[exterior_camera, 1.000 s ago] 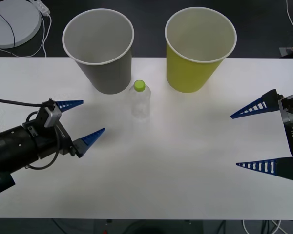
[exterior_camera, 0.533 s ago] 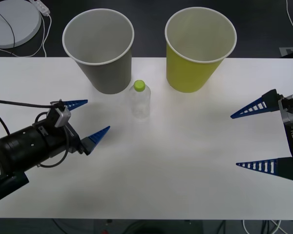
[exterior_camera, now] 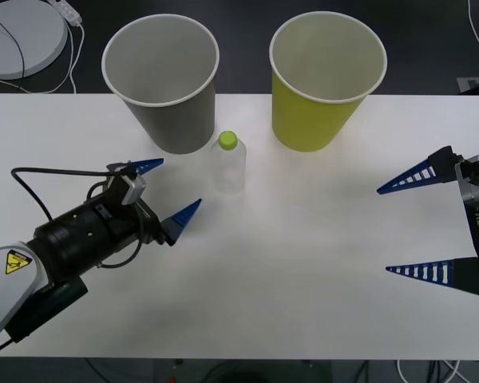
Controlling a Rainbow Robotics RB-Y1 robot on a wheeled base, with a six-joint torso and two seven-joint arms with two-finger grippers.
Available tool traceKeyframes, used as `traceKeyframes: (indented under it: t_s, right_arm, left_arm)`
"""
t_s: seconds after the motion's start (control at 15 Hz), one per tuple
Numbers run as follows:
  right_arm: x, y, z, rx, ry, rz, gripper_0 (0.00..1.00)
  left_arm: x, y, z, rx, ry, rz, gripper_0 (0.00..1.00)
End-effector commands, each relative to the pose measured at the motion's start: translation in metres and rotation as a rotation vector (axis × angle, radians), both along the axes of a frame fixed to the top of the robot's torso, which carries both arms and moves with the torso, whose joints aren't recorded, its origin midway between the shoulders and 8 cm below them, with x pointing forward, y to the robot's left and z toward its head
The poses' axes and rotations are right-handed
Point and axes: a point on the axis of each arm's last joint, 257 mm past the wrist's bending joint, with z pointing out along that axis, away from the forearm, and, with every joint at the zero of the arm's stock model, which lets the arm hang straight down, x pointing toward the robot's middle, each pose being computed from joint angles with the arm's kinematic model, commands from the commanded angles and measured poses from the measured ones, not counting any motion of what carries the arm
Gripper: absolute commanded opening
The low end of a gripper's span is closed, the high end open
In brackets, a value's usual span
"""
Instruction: Put the can into the green bin and the plastic bottle into the gray bin
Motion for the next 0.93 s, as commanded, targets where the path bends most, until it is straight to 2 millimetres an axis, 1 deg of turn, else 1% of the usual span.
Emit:
traceKeyframes:
  t_s: [0.07, 0.4, 0.67, 0.93]
  right_arm:
    - [0.0, 0.0, 0.0, 0.0, 0.0, 0.0, 1.0]
    - [0.0, 0.0, 0.0, 0.0, 0.0, 0.0, 1.0]
    - [0.0, 0.0, 0.0, 0.0, 0.0, 0.0, 1.0]
    - [0.0, 0.0, 0.0, 0.0, 0.0, 0.0, 1.0]
  left_arm:
    - [0.002, -0.015, 0.004, -0.011, -0.007, -0.016, 1.0]
    - [0.011, -0.035, 0.002, 0.005, 0.001, -0.058, 1.0]
    - [0.02, -0.041, -0.001, 0.006, 0.015, -0.067, 1.0]
    - [0.028, -0.041, 0.001, 0.016, 0.011, -0.067, 1.0]
